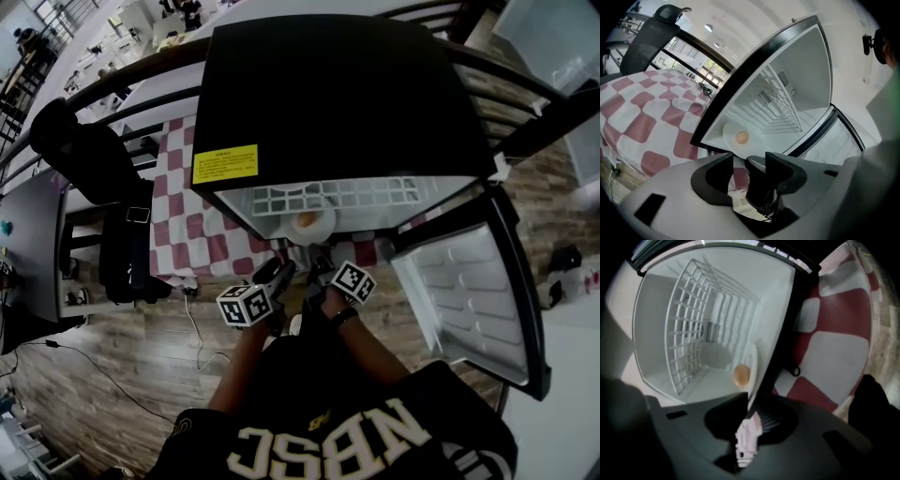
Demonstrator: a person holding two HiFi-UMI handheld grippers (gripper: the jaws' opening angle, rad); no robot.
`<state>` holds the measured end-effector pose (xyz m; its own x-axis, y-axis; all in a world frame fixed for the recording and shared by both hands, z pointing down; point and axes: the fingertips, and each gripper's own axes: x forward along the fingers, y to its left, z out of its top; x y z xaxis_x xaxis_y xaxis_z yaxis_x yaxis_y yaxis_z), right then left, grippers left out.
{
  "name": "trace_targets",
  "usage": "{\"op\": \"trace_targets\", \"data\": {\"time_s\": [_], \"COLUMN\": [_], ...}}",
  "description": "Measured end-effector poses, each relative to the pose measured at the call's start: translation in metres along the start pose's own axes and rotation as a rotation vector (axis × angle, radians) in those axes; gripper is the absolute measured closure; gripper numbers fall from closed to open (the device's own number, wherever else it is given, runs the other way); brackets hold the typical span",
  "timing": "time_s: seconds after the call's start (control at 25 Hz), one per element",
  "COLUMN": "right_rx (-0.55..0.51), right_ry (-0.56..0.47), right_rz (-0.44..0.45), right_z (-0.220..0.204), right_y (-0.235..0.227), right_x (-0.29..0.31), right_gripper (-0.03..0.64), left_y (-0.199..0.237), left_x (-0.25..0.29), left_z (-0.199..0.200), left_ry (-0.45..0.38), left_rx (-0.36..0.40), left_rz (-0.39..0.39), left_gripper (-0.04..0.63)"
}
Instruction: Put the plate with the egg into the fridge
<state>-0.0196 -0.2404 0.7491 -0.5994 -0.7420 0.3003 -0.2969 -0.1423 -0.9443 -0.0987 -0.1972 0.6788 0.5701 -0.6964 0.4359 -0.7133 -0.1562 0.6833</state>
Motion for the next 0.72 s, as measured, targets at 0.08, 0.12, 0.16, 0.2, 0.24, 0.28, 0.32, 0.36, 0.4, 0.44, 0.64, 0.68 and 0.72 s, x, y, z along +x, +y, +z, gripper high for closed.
{"op": "trace_targets", "data": {"time_s": [0.08,0.12,0.16,0.2,0.24,0.28,0.32,0.36,0.4,0.44,0.64,0.68,0.72], "right_rx": [-0.003,0.001,0.006,0.010,0.012,0.014,0.020,0.029,0.039,0.048,0.040,0.038,0.036], "right_ry": [-0.002,-0.003,-0.003,-0.002,-0.001,-0.001,-0.001,-0.003,-0.004,-0.005,0.000,-0.001,-0.001], "right_rz": [-0.003,-0.007,-0.010,-0.013,-0.018,-0.023,-0.028,-0.031,-0.034,-0.037,-0.057,-0.061,-0.064], "right_z": [0.002,0.003,0.003,0.004,0.005,0.007,0.008,0.010,0.012,0.014,0.024,0.027,0.029], "right_y": [0.003,0.004,0.005,0.006,0.006,0.006,0.007,0.008,0.008,0.009,0.015,0.016,0.018], "right_x": [0.004,0.006,0.009,0.011,0.013,0.016,0.018,0.021,0.024,0.027,0.044,0.047,0.050], "right_gripper": [0.560,0.563,0.563,0.566,0.566,0.566,0.566,0.566,0.568,0.568,0.568,0.568,0.568], "left_y": [-0.002,-0.003,-0.003,-0.003,-0.003,-0.003,-0.002,-0.001,0.000,0.002,0.010,0.011,0.012], "left_x": [0.000,0.000,0.000,0.000,0.000,0.000,0.000,0.000,0.000,0.000,-0.001,-0.003,-0.004], "left_z": [0.003,0.005,0.006,0.008,0.010,0.011,0.013,0.014,0.016,0.017,0.020,0.021,0.022], "left_ry": [-0.004,-0.007,-0.010,-0.013,-0.016,-0.019,-0.022,-0.025,-0.030,-0.035,-0.052,-0.056,-0.062], "left_rx": [0.024,0.030,0.031,0.031,0.029,0.027,0.023,0.019,0.015,0.010,-0.022,-0.032,-0.043], "left_rz": [0.002,0.002,0.002,0.003,0.004,0.005,0.007,0.010,0.014,0.019,0.038,0.041,0.043], "left_gripper": [0.365,0.365,0.365,0.365,0.365,0.365,0.365,0.365,0.365,0.365,0.365,0.365,0.365]}}
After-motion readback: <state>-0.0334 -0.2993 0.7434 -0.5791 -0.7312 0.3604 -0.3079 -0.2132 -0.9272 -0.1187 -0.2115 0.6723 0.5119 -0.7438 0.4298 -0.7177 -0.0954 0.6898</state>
